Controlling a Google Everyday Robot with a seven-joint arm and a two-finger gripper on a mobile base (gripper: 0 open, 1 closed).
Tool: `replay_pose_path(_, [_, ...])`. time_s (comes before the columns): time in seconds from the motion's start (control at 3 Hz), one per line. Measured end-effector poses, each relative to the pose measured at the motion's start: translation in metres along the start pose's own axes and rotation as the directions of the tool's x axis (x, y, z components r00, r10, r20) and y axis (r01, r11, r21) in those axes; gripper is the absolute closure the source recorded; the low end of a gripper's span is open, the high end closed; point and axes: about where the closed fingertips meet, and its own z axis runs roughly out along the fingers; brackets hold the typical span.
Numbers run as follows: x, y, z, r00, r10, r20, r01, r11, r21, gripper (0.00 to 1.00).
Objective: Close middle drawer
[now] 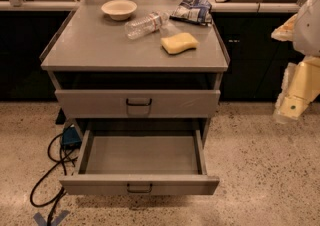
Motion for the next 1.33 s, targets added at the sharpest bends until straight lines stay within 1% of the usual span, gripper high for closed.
replay_pose_path(0.33, [0.0, 0.0, 0.0, 1.0, 0.0, 0.0, 0.0, 1.0, 0.0, 0.0])
replay_pose_path(0.67, [0.008, 0.009, 0.014, 0.999, -0.018, 0.029, 0.019, 0.9995, -0.025, 0.0])
replay_pose_path(1.0, [0.027, 0.039, 0.057, 0.991, -0.042, 0.128, 0.053, 0.9948, -0.087, 0.0])
replay_pose_path(1.33, [0.061, 0.087, 0.119, 0.967, -0.001, 0.254, 0.041, 0.9875, -0.152, 0.0])
